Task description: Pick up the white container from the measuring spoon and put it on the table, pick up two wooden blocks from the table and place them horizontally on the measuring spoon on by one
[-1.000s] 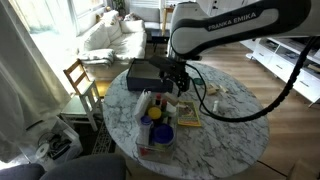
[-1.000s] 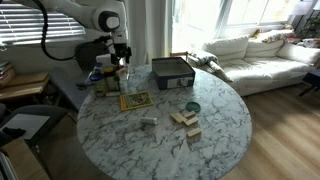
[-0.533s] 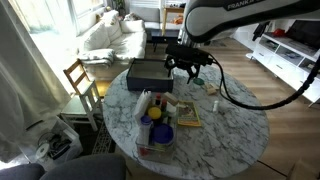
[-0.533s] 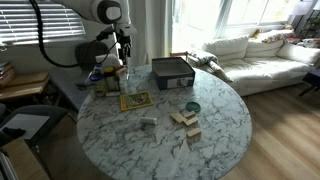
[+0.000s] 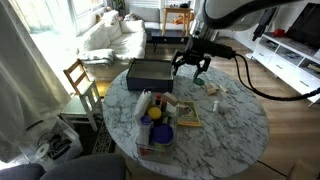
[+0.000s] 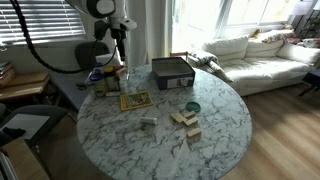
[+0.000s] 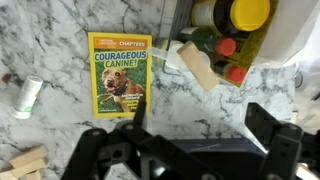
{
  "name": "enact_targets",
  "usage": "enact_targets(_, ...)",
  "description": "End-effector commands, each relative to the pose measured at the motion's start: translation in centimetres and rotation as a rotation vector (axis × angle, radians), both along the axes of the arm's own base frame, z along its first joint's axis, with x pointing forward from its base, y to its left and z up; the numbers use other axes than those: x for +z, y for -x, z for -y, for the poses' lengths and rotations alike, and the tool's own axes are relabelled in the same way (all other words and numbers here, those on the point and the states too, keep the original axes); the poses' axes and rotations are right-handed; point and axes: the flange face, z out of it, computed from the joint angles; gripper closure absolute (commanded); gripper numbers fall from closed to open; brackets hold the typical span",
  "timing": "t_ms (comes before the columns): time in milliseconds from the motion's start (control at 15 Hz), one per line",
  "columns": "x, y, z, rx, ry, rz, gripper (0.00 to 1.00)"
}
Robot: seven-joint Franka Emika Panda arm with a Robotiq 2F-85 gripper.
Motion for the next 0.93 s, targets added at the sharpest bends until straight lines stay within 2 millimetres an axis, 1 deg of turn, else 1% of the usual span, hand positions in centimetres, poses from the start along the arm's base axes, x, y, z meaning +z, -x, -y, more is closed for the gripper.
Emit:
enact_targets(0,0.8,3.1,0.8,0.184,-0.065,0.039,0.00)
enact_targets(467,1.5,6.3,1.4,0.511,-0.205,0.120,0.00)
enact_targets(667,1.7,7.5,1.8,0.574,-0.245,0.128,0.00)
enact_targets(867,1.9,8.3,2.4,0.580,-0.260,0.147,0.00)
